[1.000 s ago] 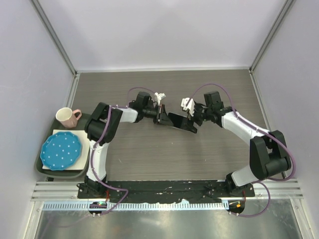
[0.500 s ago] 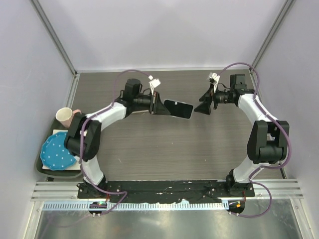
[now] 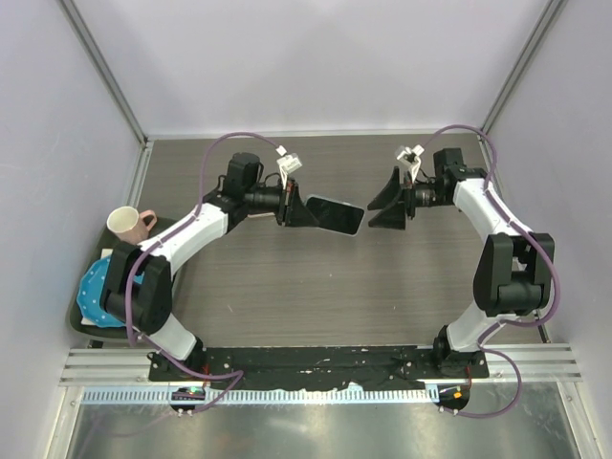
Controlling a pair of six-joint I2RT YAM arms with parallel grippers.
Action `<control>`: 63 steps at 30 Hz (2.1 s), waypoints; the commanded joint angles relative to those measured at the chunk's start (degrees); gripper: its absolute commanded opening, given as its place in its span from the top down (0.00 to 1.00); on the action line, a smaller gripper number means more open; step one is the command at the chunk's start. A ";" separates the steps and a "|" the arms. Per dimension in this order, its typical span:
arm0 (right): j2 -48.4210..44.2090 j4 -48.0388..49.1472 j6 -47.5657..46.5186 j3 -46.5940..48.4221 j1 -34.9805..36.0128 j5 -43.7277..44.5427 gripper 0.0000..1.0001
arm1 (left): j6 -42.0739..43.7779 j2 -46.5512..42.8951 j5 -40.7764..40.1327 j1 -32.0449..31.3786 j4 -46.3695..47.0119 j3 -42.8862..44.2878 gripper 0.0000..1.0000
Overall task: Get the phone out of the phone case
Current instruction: Adjust the phone.
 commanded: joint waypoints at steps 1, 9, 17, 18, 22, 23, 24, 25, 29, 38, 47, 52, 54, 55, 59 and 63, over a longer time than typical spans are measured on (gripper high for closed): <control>0.70 -16.25 -16.56 4.97 4.66 -1.15 0.05 | -5.46 -1.07 2.71 0.27 8.89 0.16 1.00; 13.27 -42.74 -43.47 11.84 4.23 -5.19 0.08 | -13.01 -2.56 3.95 0.27 19.95 -2.74 1.00; 10.64 -42.83 -42.60 12.10 4.84 -6.07 0.23 | -15.31 -1.95 2.37 -0.52 23.41 -4.59 1.00; 10.55 -42.91 -42.60 12.01 5.11 -6.16 0.23 | -14.35 -1.68 2.19 -0.95 22.79 -4.50 1.00; 11.25 -42.91 -42.34 12.45 5.81 -6.16 0.30 | -12.32 -1.33 1.13 -2.01 20.76 -4.15 1.00; 11.69 -42.83 -42.34 12.97 5.90 -6.07 0.31 | -12.23 -1.24 0.96 -2.19 20.68 -4.15 1.00; 11.87 -42.83 -41.90 13.33 5.99 -6.16 0.34 | -12.06 -1.15 0.52 -2.28 20.50 -4.15 1.00; 11.87 -42.91 -41.64 13.59 6.07 -6.16 0.35 | -11.71 -1.24 0.34 -2.28 20.41 -4.23 1.00; 11.87 -42.91 -41.02 14.65 6.16 -6.07 0.55 | -11.18 -1.15 -0.27 -2.36 19.80 -4.15 1.00; 10.38 -42.83 -39.00 15.09 6.87 -3.79 0.99 | -6.18 -1.42 -1.68 -3.33 13.75 -2.57 1.00; 8.44 -42.82 -35.22 16.49 6.87 2.27 0.99 | 5.51 -2.82 -1.33 -3.33 -0.39 1.12 0.53; 7.56 -42.48 -32.68 17.46 6.69 5.79 0.99 | 11.14 -2.47 0.24 -3.33 -5.95 3.06 0.39; 6.52 -40.55 -30.49 17.29 6.87 7.20 0.99 | 12.37 -1.95 1.30 -3.51 -8.23 3.59 0.35; 5.99 -37.15 -26.12 16.94 6.95 7.99 0.99 | 12.81 -1.60 1.57 -3.59 -8.94 3.85 0.33; 0.81 -24.40 -13.36 12.82 10.02 14.75 0.99 | 20.18 0.95 0.26 -5.35 -16.56 6.13 0.31; -2.54 -18.65 -8.50 9.90 14.15 18.88 0.99 | 21.78 2.10 -0.71 -6.32 -18.70 7.45 0.30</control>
